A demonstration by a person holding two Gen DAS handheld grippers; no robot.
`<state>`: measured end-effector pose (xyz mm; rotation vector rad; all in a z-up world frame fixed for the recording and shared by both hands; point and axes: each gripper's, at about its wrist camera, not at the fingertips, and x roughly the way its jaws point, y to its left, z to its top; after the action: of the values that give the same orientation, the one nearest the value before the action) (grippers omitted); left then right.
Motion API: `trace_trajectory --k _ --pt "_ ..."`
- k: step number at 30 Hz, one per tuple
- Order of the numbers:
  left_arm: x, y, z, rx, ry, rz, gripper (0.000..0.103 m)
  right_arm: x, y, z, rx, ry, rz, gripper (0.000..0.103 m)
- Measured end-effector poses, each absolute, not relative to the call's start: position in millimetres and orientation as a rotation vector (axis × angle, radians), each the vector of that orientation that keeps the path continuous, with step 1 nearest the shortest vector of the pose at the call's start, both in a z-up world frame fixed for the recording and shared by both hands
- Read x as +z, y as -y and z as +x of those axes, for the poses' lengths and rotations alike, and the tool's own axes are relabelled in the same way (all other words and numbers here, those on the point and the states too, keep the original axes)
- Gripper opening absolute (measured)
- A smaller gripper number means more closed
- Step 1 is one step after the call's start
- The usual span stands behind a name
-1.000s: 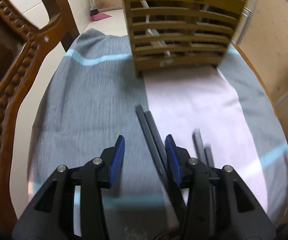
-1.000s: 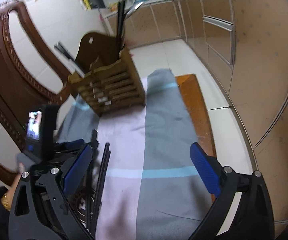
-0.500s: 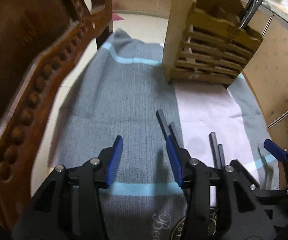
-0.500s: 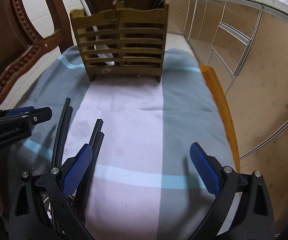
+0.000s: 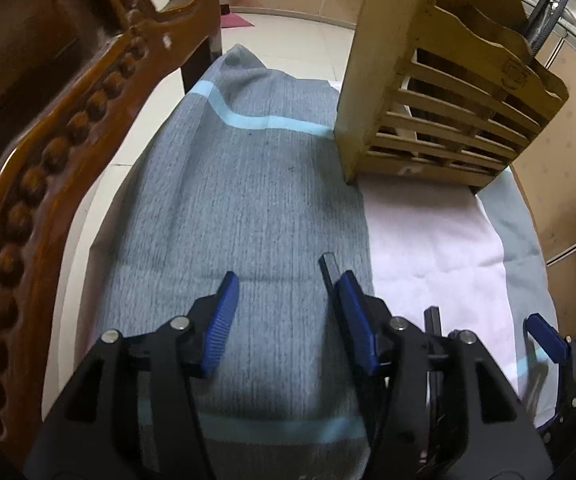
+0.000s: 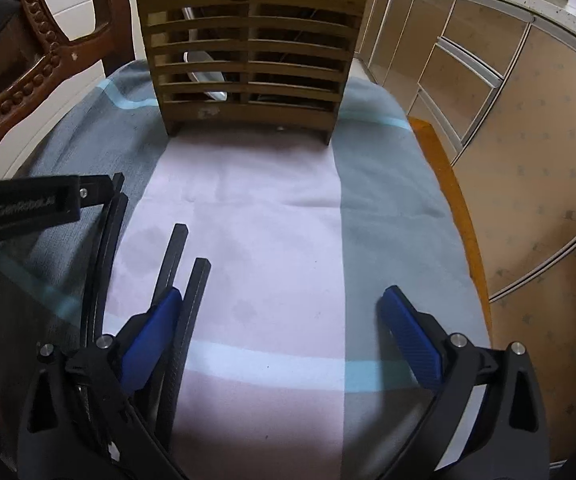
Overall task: Organize utensils
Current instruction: 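Grasp black chopsticks with the left tool while the right tool grasps chopsticks too, then lift and carry the held chopsticks toward the wooden holder with both tools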
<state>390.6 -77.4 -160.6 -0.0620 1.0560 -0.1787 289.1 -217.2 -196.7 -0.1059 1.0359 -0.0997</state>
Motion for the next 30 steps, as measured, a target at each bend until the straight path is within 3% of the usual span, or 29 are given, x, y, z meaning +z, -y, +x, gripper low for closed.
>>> trace_trajectory --k 2,4,6,10,13,15,16,17,23,30 --pt "-160.0 79.6 394.3 -0.162 -1.055 -0.049 0.058 -195.0 213.9 289.2 -0.096 -1.027 -0.127 0.095" --pt "-160.4 75.9 396.1 -0.139 -1.053 -0.064 0.057 -194.7 211.2 289.0 -0.075 -1.022 -0.129 0.086" --pt "-159.6 72.5 397.3 -0.133 -1.056 -0.072 0.057 -193.4 212.7 292.9 -0.04 -1.035 -0.11 0.07" --pt "-160.2 73.0 403.0 -0.114 -1.068 -0.071 0.054 -189.4 211.5 299.0 0.002 -1.059 -0.082 0.047" --pt "-160.2 82.3 400.8 -0.08 -1.062 0.002 0.049 -187.0 200.8 299.6 0.023 -1.07 -0.093 0.028" --pt "-159.2 86.7 400.9 -0.086 -1.06 0.012 0.037 -186.1 195.6 300.0 0.033 -1.077 -0.097 0.015" --pt "-157.4 88.2 400.1 -0.093 -1.063 0.021 0.014 -185.8 194.1 300.2 0.041 -1.079 -0.095 0.013" --pt "-156.4 89.8 400.3 -0.099 -1.07 0.027 0.011 -185.4 193.2 300.4 0.046 -1.081 -0.094 0.012" --pt "-149.2 67.4 405.7 -0.141 -1.077 -0.105 0.006 -160.0 211.2 296.3 0.086 -1.021 0.011 0.007" --pt "-78.1 45.7 373.1 -0.22 -0.947 -0.215 0.006 -91.2 244.6 272.7 0.15 -0.899 0.156 0.007"
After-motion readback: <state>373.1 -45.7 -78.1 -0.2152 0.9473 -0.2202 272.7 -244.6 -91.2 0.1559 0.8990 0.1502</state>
